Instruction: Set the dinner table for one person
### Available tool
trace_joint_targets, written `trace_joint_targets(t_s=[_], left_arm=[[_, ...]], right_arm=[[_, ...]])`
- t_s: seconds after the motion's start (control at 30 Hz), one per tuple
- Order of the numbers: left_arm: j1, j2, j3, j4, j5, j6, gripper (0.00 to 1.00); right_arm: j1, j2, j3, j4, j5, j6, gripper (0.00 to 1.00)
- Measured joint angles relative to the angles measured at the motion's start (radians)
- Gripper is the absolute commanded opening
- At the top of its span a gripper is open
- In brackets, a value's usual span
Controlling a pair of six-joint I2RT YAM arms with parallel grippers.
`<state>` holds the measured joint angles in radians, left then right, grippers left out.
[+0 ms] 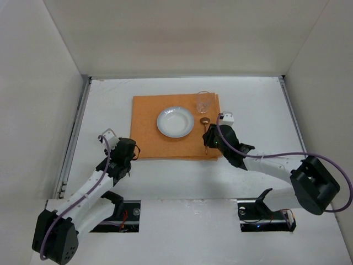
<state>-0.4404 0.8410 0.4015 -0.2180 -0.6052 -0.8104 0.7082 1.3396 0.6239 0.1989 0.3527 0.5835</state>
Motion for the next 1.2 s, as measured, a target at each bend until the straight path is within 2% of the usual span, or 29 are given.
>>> trace_joint_targets(t_s=[0.13, 0.27, 0.7, 0.93, 1.2], left_arm=[[0.047, -0.008, 0.002, -0.127, 0.037, -0.048, 0.34], [0.077, 0.0, 0.002, -0.173, 0.067, -0.068, 0.33], [0.132, 0.178, 0.002, -0.094, 0.103, -0.012, 0.24], [0.132, 0.179, 0.002, -0.052, 0.112, 0.017, 0.24], [0.134, 0.097, -0.002, -0.03, 0.118, 0.03, 0.22]], right_arm=[[0.0, -0.03, -0.014, 0.027, 0.014, -0.005, 0.41], [0.0, -0.097, -0.047, 0.056, 0.016, -0.003, 0.42], [-0.001, -0.056, -0.05, 0.079, -0.002, 0.001, 0.43], [-0.001, -0.052, -0.05, 0.08, -0.005, 0.001, 0.43], [-0.001, -0.017, -0.049, 0.079, -0.013, 0.001, 0.43]])
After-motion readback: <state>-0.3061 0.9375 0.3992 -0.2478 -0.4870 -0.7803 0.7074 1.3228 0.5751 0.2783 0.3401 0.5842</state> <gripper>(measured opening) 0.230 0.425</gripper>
